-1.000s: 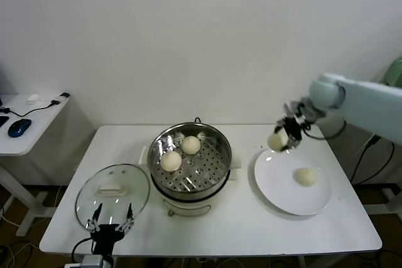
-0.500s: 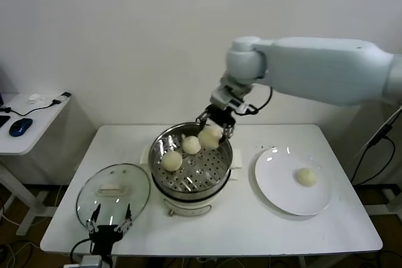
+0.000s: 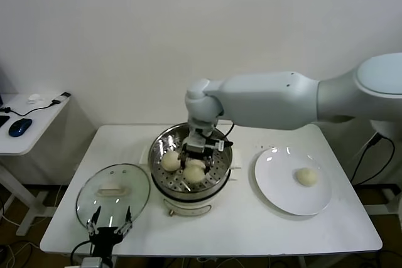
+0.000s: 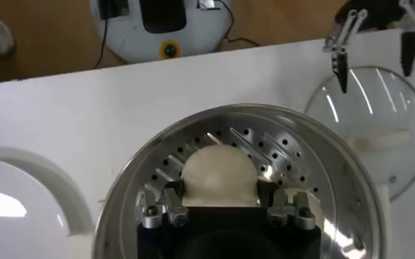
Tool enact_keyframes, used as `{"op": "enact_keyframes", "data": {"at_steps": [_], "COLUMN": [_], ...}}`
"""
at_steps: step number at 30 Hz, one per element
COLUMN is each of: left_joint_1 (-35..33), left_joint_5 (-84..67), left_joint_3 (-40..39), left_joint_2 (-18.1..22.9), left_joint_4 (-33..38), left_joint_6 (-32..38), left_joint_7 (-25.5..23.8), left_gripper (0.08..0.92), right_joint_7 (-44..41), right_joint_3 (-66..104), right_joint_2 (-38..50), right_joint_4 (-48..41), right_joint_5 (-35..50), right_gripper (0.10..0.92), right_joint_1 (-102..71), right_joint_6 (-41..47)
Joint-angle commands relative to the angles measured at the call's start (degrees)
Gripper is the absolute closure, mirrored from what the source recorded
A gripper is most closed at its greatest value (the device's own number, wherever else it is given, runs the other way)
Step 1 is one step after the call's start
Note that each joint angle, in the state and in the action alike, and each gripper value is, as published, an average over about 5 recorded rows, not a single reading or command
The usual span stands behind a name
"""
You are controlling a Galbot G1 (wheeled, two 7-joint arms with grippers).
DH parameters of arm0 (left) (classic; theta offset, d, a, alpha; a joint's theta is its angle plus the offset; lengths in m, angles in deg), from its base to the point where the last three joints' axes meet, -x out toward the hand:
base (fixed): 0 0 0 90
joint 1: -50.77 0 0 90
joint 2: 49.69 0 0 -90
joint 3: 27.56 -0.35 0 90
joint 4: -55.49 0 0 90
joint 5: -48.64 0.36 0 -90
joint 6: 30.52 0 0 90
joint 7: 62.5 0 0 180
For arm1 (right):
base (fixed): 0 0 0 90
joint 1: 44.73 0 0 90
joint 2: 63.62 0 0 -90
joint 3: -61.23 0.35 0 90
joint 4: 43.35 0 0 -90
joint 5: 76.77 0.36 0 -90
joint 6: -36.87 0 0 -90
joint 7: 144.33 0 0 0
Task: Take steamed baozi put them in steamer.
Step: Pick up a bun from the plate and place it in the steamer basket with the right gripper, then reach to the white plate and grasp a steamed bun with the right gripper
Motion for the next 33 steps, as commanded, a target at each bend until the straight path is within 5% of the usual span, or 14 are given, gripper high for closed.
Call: {"op": "enact_keyframes", "data": {"at_steps": [1,7,12,20,27,33], "left_joint_1": [-0.02,0.06,0.2,0.14,0.42,1.32], "left_joint_5": [-0.03,0.03,0.03,-0.02,-0.18,-1.05], "left_joint_3": [0.04,-0.04,0.02,0.12,-0.04,0.29], "left_joint_2": [-0.03,0.01,0.08,-0.03,0.05,-0.21], "left_joint_4": [-0.17,-0.39,-0.27,0.07,-0.05,0.15], "left_joint_6": [-0.04,-0.04,-0.17,-0.16,-0.03,-0.35], "left_joint_7": [0.01,0.05,0.12,0.09,0.13,0.04], "left_gripper": [0.177,0.177,0.177,0.177,0.177,0.177], "right_joint_7": [0.93,1.82,2.18,-5.26,-10.38,-8.05], "right_joint_3": [0.2,0.77,1.79,1.97,-3.08,-12.38], "right_joint_2": [-2.97,-3.43,-3.45,-0.26,8.7,23.72], "right_joint_4": [-3.11,-4.93,-5.59,-6.27,-13.15,-16.37], "right_joint_5": [-5.4,-5.3,-5.38,2.73,14.73,17.86], "right_gripper": [0.349,0.337,0.246,0.203,0.203,0.203], "right_joint_1": [-6.47,-7.58,-6.9,2.73,11.53,15.1], "right_joint_6": [-2.49,-2.49,-3.06,-6.23,-6.13,7.06]}}
